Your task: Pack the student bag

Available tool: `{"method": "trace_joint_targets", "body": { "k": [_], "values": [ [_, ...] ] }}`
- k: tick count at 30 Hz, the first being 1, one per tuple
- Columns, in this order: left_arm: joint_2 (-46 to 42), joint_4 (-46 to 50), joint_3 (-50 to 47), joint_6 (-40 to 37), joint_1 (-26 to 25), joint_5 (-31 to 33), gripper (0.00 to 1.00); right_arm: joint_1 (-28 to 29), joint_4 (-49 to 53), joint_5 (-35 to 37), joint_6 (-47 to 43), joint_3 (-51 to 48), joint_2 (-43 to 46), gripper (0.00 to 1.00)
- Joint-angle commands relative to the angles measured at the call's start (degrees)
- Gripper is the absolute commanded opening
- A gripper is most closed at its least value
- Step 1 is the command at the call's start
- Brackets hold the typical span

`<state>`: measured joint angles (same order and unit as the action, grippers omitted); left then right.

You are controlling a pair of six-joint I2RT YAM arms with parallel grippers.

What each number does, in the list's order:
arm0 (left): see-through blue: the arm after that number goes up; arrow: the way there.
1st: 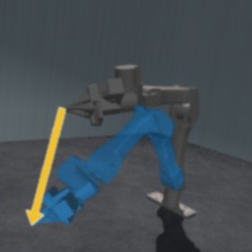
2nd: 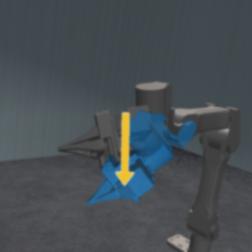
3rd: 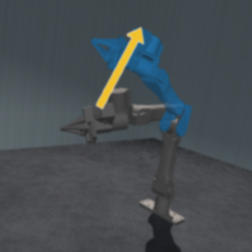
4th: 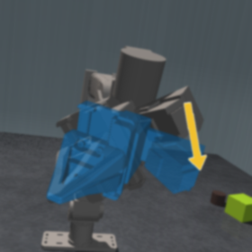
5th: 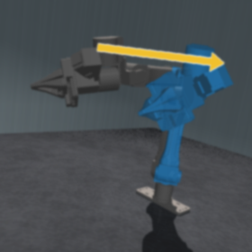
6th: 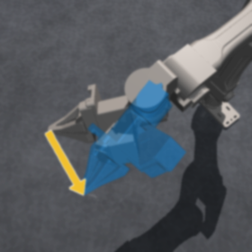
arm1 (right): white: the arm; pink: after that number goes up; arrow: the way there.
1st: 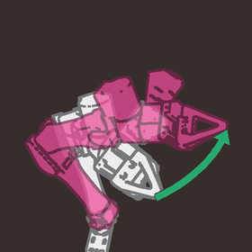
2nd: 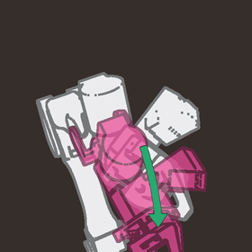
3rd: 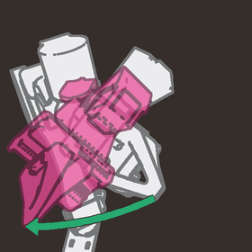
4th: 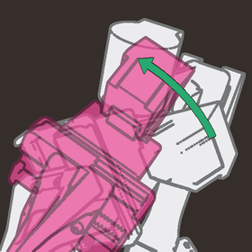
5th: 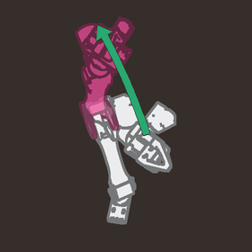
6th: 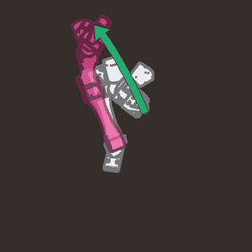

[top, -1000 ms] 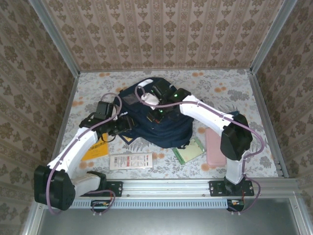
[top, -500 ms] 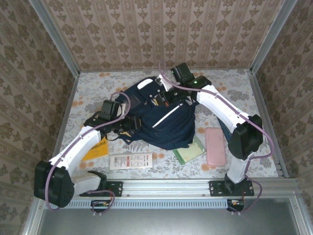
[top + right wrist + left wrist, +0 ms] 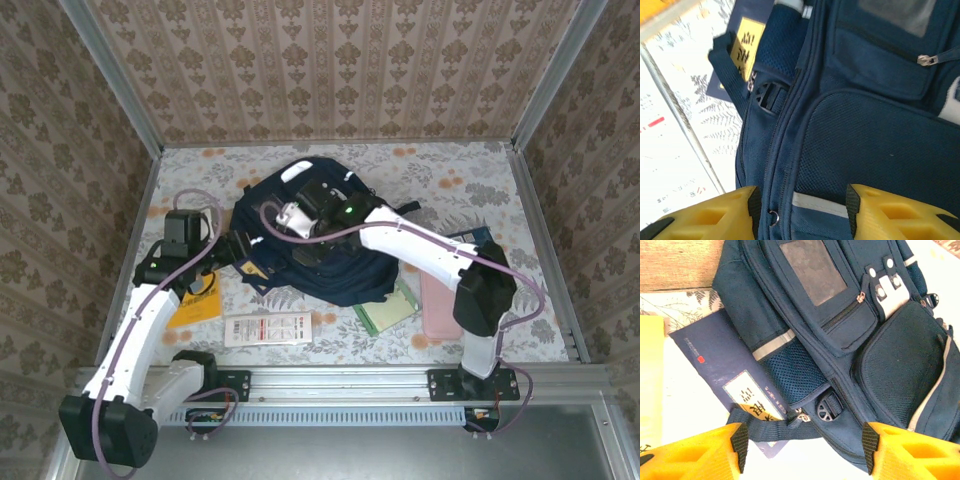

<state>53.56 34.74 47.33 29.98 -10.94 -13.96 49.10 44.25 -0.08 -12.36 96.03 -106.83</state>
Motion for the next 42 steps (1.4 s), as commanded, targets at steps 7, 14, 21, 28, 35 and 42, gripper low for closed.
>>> {"method": "trace_joint_targets", "body": {
  "k": [7, 14, 21, 28, 35, 42],
  "values": [
    [-0.3, -0.3, -3.0, 0.8, 2.3, -3.7, 0.64, 2.9, 1.6, 11.2, -1.0, -1.4, -4.9, 0.51],
    [-0.9, -0.7, -3.6, 0.8, 2.7, -3.8, 0.64, 2.8, 1.7, 11.7, -0.8, -2.1, -7.3, 0.51],
    [-1.3, -0.8, -3.8, 1.1, 3.1, -3.5, 0.64, 2.8, 0.3, 14.8, -1.1, -3.7, -10.7, 0.50],
    [-0.7, -0.9, -3.1, 0.9, 3.1, -3.9, 0.64, 1.5, -1.1, 14.2, -0.5, -2.7, -10.7, 0.01],
    [3.5, -0.6, 0.9, -2.7, -2.6, -4.5, 0.65, -4.1, 4.2, -3.0, 0.7, 2.0, -1.3, 0.00],
    [7.4, -1.1, 6.4, -6.2, -10.3, -2.4, 0.67, -14.4, 8.6, -27.4, 3.6, 6.8, 3.4, 0.00]
  ]
}}
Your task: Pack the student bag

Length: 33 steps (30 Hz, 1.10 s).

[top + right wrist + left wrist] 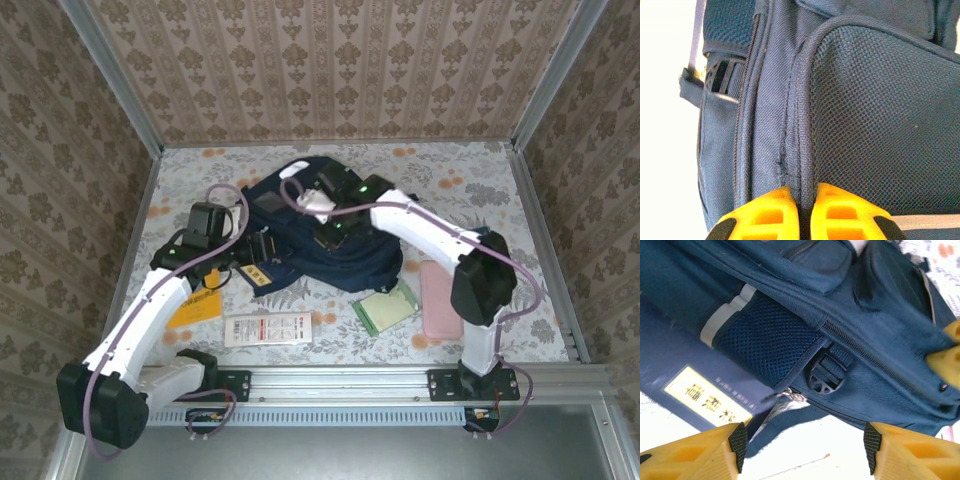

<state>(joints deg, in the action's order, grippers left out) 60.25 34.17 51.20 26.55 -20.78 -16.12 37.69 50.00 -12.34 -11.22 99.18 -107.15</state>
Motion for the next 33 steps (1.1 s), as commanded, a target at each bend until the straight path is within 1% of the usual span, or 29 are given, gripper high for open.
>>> {"method": "trace_joint_targets", "body": {
  "k": [1, 3, 4, 5, 8, 11, 15, 17, 26, 33],
  "values": [
    [1.3, -1.1, 2.7, -2.7, -0.5, -0.9, 0.68, -4.3, 3.7, -17.5, 3.0, 4.5, 3.6, 0.00],
    [2.7, -3.0, 3.1, -3.4, -0.4, -4.1, 0.95, -6.6, 4.9, -22.5, 3.8, 5.9, 3.4, 0.00],
    [3.4, -3.7, 3.3, -3.4, -0.4, -5.3, 0.97, -7.3, 5.1, -24.3, 4.1, 6.2, 3.4, 0.00],
    [4.3, -4.7, 3.5, -3.4, -0.4, -7.0, 0.95, -8.1, 5.0, -26.3, 4.7, 6.4, 3.5, 0.00],
    [5.9, -8.5, 3.2, -2.6, -0.5, -12.2, 0.86, -10.4, 4.0, -30.3, 7.0, 6.7, 3.5, 0.00],
    [5.9, -10.8, 2.2, -1.9, -0.7, -13.8, 0.79, -11.8, 3.1, -33.0, 8.2, 6.6, 3.7, 0.00],
    [5.8, -11.3, 1.8, -2.3, -0.7, -15.3, 0.65, -12.6, 2.6, -35.0, 8.9, 6.6, 3.4, 0.00],
    [6.0, -11.4, 1.8, -2.3, -0.7, -16.0, 0.62, -12.8, 2.3, -35.6, 9.2, 6.7, 3.1, 0.00],
    [7.4, -9.6, 1.8, -3.3, -0.5, -16.1, 0.53, -13.7, 1.5, -36.5, 10.2, 6.7, 3.1, 0.00],
    [3.2, -2.1, 3.3, -6.3, -0.5, -10.8, 0.49, -15.4, -0.1, -38.3, 11.6, 6.2, 4.0, 0.00]
  ]
}}
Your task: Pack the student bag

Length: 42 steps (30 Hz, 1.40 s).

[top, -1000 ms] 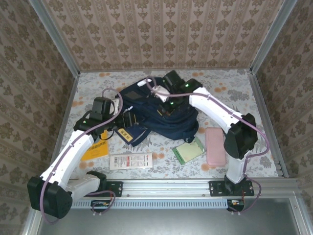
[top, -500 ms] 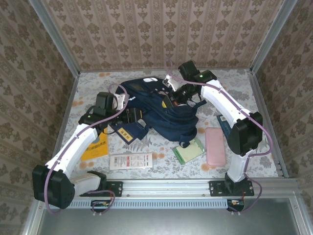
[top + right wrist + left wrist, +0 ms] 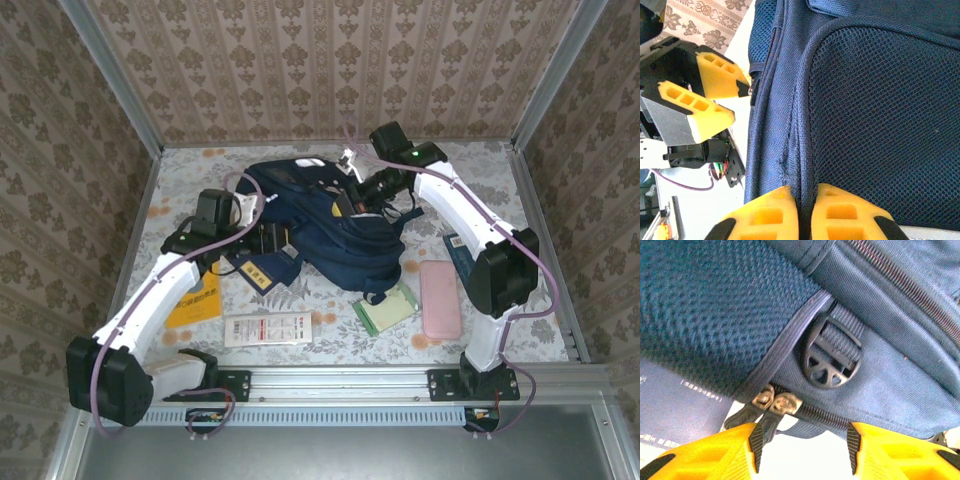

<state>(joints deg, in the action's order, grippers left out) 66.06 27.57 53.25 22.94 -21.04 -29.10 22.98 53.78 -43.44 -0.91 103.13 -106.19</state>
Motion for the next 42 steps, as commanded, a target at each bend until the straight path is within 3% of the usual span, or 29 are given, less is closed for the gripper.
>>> {"method": "trace_joint_targets", "body": {
  "k": [1, 8, 32, 37, 42],
  "values": [
    [-3.3, 5.0, 1.2, -2.7, -0.2, 2.4, 0.49, -0.8, -3.9, -7.2, 1.3, 2.2, 3.0, 0.00],
    [-4.7, 4.9, 0.0, -2.6, -0.3, 0.5, 0.46, -1.2, -4.9, -8.7, 2.2, 2.6, 2.9, 0.00],
    [5.6, -0.1, 3.6, -2.1, -0.7, 0.4, 0.44, -1.6, -7.4, -11.1, 4.1, 0.3, 4.0, 0.00],
    [6.4, -0.2, 4.3, -2.9, -0.8, 1.1, 0.36, -1.6, -7.8, -11.3, 4.1, -0.5, 4.0, 0.00],
    [6.2, 0.3, 4.4, -3.0, -0.8, 0.9, 0.19, -1.6, -7.8, -10.5, 4.1, -0.5, 4.0, 0.00]
  ]
}}
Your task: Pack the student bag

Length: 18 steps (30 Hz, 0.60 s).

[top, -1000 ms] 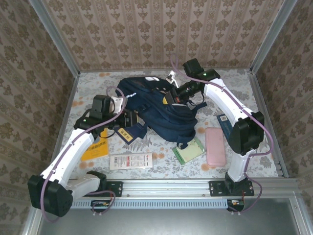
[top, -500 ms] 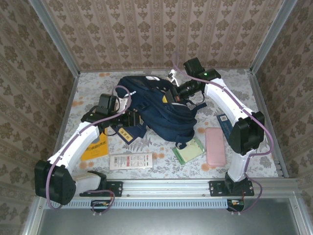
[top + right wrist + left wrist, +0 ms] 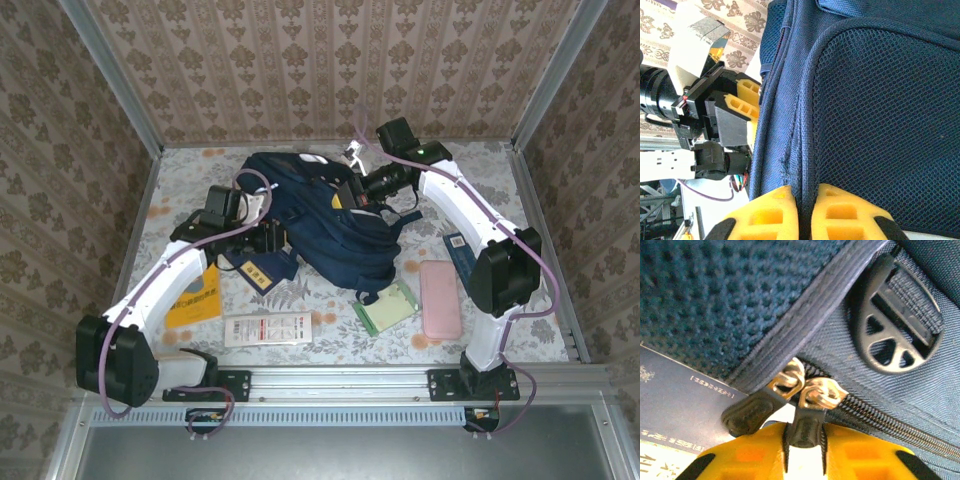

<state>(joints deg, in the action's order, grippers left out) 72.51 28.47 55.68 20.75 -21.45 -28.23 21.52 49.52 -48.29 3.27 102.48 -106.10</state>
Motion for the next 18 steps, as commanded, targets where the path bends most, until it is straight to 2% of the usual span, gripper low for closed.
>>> {"method": "trace_joint_targets", "body": {
  "k": [1, 6, 8, 15, 18],
  "values": [
    [-0.6, -0.5, 1.6, -0.8, -0.5, 0.2, 0.17, -0.1, -3.6, -5.6, -0.2, 0.2, 4.0, 0.00],
    [-2.6, 0.7, 1.2, -1.5, -0.7, 1.2, 0.03, -0.2, -3.6, -4.7, -0.3, 0.1, 3.8, 0.00],
    [-3.6, 1.3, 1.4, -1.7, -1.0, 1.8, 0.00, -0.1, -3.5, -4.1, -0.2, 0.2, 3.7, 0.00],
    [-5.7, 2.6, 0.6, -1.1, -4.3, 3.4, 0.00, -0.1, -3.1, -1.0, 0.4, 1.0, 3.1, 0.00],
    [-5.7, 1.8, -0.8, -0.1, -8.0, 4.2, 0.00, -0.1, -3.3, 0.1, 1.1, 1.5, 2.6, 0.00]
  ]
}}
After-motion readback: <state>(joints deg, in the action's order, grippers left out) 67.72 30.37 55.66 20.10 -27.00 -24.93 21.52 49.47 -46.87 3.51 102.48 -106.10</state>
